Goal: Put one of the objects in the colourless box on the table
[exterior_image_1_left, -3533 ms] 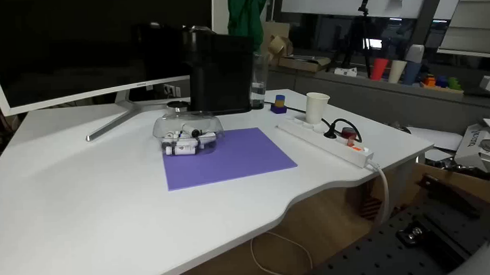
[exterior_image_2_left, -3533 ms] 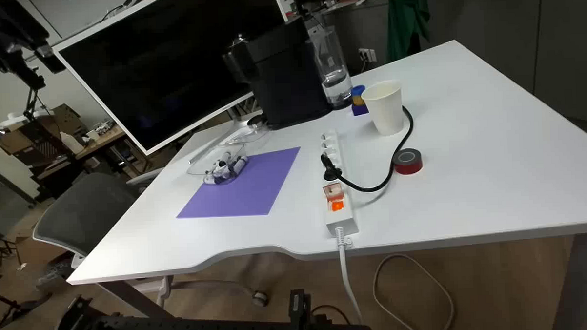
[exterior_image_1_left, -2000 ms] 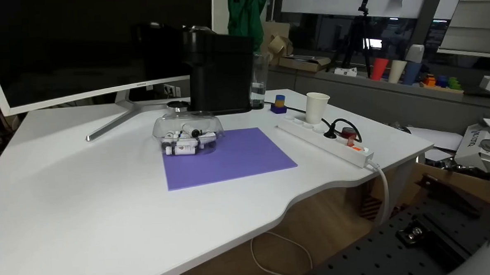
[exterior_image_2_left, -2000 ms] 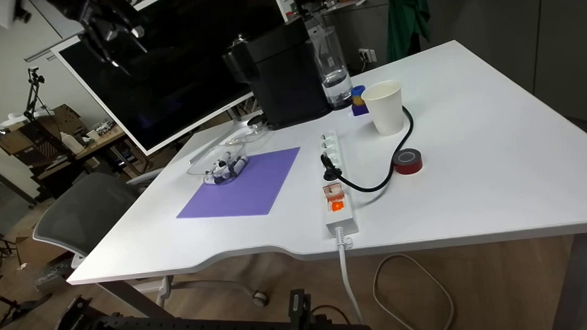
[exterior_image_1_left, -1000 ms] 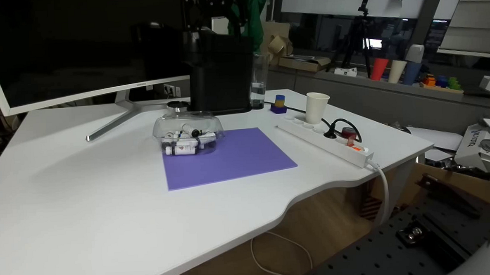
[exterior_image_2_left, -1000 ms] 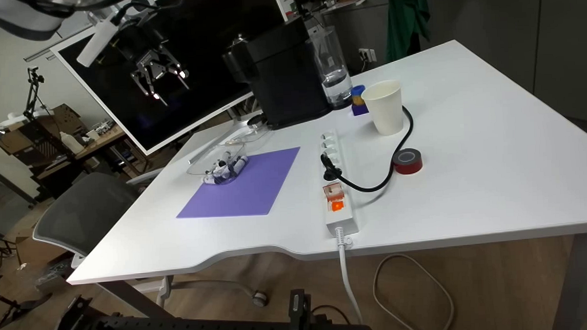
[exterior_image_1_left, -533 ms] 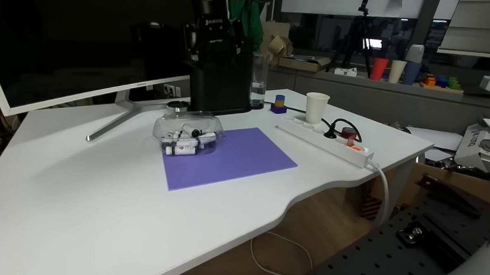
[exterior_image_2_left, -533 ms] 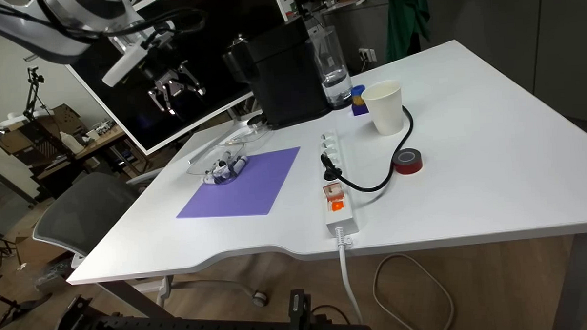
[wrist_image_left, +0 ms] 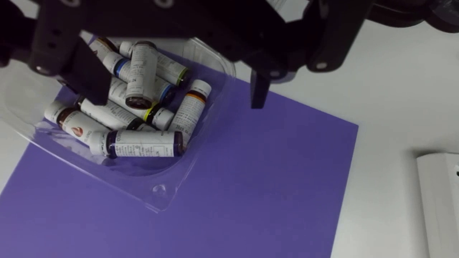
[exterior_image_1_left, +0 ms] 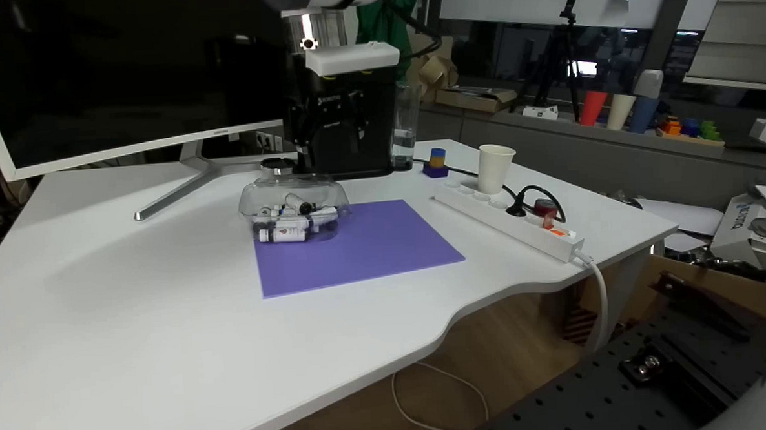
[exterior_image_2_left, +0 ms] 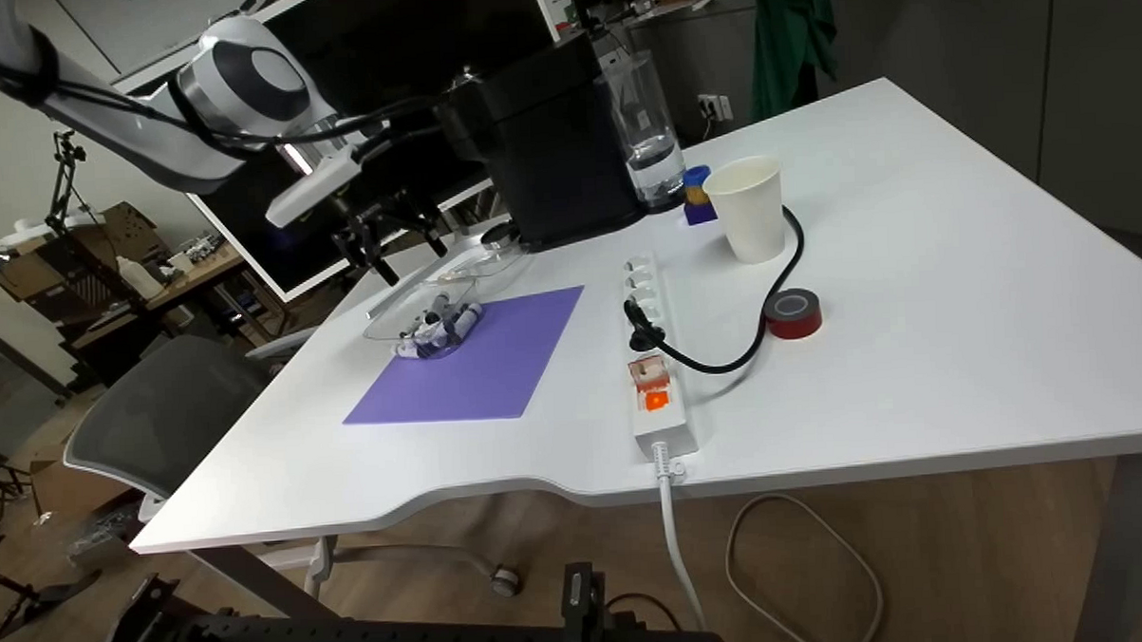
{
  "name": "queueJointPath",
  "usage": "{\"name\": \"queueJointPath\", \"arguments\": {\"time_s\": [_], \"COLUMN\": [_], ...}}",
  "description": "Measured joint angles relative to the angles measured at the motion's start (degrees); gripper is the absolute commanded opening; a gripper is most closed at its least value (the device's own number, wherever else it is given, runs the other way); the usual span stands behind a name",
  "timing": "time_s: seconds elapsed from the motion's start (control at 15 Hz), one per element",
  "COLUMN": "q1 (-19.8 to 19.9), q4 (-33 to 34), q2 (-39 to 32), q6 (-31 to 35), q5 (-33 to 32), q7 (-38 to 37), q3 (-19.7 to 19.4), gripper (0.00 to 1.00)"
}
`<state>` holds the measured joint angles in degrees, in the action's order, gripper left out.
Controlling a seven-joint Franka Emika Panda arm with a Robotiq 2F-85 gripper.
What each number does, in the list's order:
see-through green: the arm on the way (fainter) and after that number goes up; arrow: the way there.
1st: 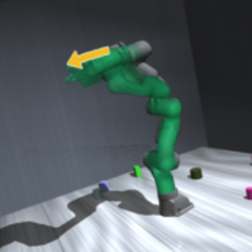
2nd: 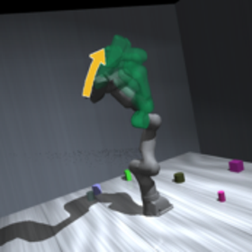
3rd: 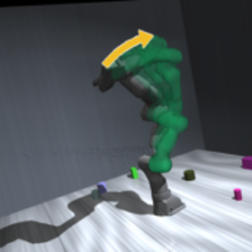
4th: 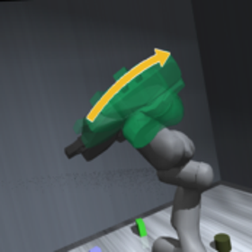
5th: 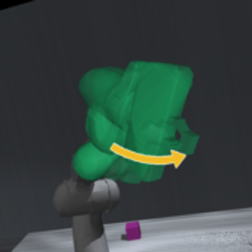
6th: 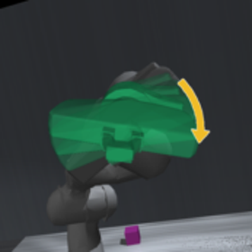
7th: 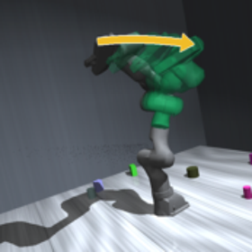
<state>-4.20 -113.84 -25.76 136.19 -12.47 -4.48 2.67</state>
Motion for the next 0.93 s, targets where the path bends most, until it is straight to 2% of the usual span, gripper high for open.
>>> {"name": "queueJointPath", "arguments": {"time_s": [0.33, 0.93], "q1": [-1.7, -1.8], "q4": [2.9, 8.0], "q2": [-4.2, -9.8], "q6": [0.5, 0.5], "q5": [0.2, 3.5], "q7": [3.8, 8.8], "q3": [0.2, 1.5], "gripper": [1.00, 1.00]}}
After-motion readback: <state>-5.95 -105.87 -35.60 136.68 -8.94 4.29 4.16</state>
